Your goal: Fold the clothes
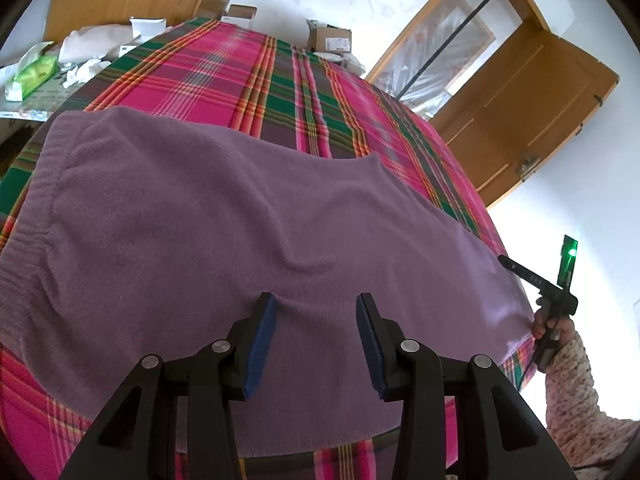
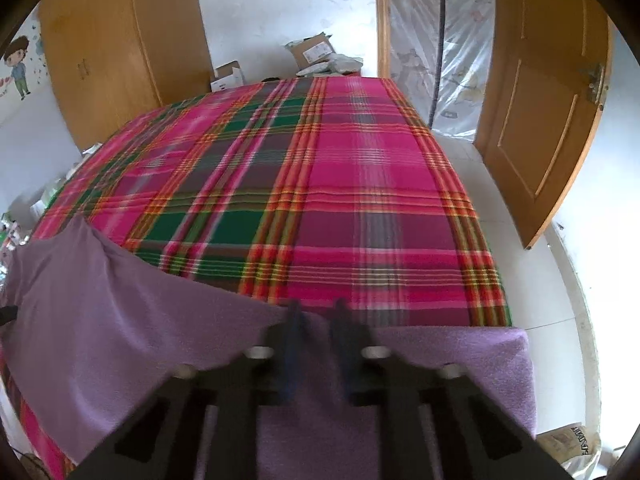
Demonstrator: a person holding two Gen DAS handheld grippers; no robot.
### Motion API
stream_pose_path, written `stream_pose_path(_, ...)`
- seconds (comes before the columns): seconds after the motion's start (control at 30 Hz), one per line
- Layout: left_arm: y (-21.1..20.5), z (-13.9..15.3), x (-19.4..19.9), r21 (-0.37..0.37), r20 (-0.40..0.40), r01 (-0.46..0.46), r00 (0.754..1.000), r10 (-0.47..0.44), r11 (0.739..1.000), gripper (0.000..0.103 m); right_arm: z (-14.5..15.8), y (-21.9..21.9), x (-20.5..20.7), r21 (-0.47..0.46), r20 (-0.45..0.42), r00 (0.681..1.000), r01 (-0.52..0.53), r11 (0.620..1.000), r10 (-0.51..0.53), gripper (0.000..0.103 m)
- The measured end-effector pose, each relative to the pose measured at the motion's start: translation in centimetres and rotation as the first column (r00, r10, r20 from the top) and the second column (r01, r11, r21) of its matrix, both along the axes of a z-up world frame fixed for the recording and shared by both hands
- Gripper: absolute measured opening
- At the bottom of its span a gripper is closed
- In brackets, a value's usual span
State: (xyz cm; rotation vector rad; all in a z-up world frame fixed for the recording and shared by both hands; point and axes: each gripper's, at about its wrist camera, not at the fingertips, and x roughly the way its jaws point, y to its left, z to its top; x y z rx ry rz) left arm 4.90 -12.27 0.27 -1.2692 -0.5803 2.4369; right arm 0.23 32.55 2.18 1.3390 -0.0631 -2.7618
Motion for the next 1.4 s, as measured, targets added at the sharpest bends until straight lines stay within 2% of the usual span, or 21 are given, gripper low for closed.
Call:
stream_pose_path(0.1,0.0,0.0,0.1,0.000,-0.002,0.000,1.000,0.000,1.000,0.043,0.2,-0.8,0.2,0.076,-0.018,1.000,0.013,0.997,-0.012,0.006)
stream_pose_path(0.17,0.0,0.0,0.1,0.001,-0.003,-0.001,1.000,0.001,1.000,0.043,0.3,-1.0,0.0,0.110,-0.032,0.999,0.045,0.993,-0.042,0.001)
stream_pose_path(0.27,-0.1,0.0,0.1,0.004,-0.004,-0.001,1.000,0.001,1.000,0.043,0.4,-0.8,-0.4,0.112,-0.046,0.996,0.081,0.990,-0.076,0.001)
stream_pose_path(0.53,-0.2,0.0,0.3,0.012,-0.006,-0.003,1.000,0.003,1.000,0.043,-0.2,-0.6,-1.0,0.085,-0.010,0.995,0.103,0.991,-0.103,0.002)
stream_pose_path(0.7,-0.1,0.0,0.4,0.007,-0.007,-0.003,1.000,0.003,1.000,0.043,1.4,-0.4,0.8,0.059,-0.052,0.989,0.138,0.989,-0.135,0.005)
stream_pose_path(0.77,-0.3,0.0,0.6,0.009,-0.005,-0.004,1.000,0.004,1.000,0.043,2.1,-0.9,2.1,0.061,-0.080,0.988,0.137,0.989,-0.132,0.012)
stream_pose_path(0.87,-0.5,0.0,0.8,0.008,-0.005,-0.006,1.000,0.006,1.000,0.043,1.9,-1.8,4.2,0.038,-0.079,0.991,0.113,0.993,-0.110,0.018)
stream_pose_path(1.03,-0.6,0.0,1.1,0.005,-0.013,-0.009,1.000,0.009,1.000,0.043,0.5,-4.2,6.5,0.103,-0.080,0.992,0.107,0.989,-0.099,0.022)
stream_pose_path(1.17,-0.5,0.1,1.5,-0.025,-0.026,-0.018,1.000,0.017,1.000,0.043,-0.6,-5.8,8.5,0.166,-0.104,0.989,0.122,0.978,-0.105,0.025)
stream_pose_path(1.33,-0.1,0.2,2.1,-0.088,-0.052,-0.045,0.998,0.040,0.995,0.043,-0.2,-7.7,10.8,0.218,-0.129,0.982,0.161,0.963,-0.135,0.025)
stream_pose_path(1.4,0.0,0.3,2.3,-0.105,-0.059,-0.046,0.997,0.040,0.993,0.043,0.5,-8.9,11.3,0.200,-0.149,0.983,0.137,0.970,-0.108,0.025)
